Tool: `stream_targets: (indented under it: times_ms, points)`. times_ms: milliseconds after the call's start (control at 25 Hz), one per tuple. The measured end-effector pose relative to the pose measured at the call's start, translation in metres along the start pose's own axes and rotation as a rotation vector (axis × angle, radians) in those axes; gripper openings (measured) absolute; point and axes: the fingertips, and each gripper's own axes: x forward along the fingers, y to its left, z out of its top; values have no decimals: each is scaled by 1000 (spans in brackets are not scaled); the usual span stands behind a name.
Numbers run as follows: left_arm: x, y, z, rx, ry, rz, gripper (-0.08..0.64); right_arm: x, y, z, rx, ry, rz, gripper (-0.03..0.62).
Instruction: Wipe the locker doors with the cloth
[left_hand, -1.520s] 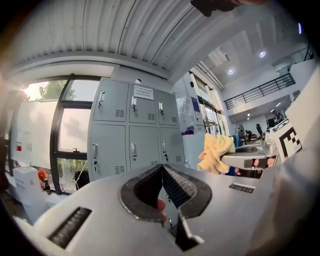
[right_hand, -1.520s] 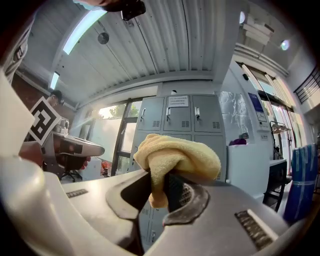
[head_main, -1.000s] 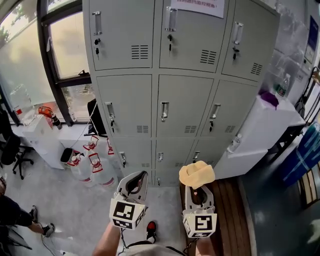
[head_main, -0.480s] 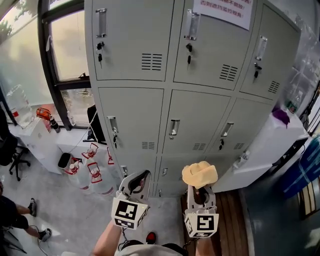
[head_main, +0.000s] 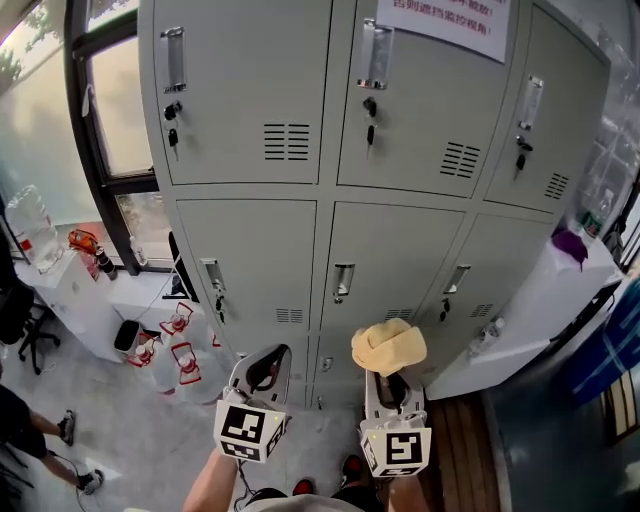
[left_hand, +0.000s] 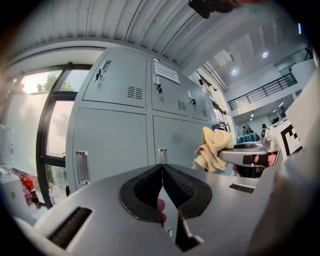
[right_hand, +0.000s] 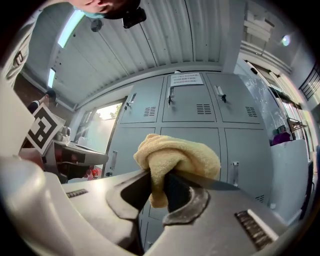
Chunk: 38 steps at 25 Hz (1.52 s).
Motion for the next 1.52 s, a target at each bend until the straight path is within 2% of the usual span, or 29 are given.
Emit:
stream_targets:
  times_ms: [240, 520, 720, 1000, 1160, 1520]
  points:
    - [28, 12, 2, 2, -8, 88, 23, 46, -15, 21, -7, -75, 90, 74]
    - [52, 35, 5, -16, 1, 236, 23, 106, -18, 59, -15, -181, 254, 74]
    - [64, 43, 8, -22, 4, 304, 23, 137, -8, 89, -90, -269, 348, 74]
    - [65, 55, 9, -28, 7, 381, 23, 174, -1, 91, -17, -192, 377, 74]
    - [61, 60, 5, -36, 12, 405, 23, 191, -3, 89, -2, -195, 381, 74]
    - [63, 62, 6, -35, 6, 391, 23, 197, -13, 87, 1, -205, 347, 74]
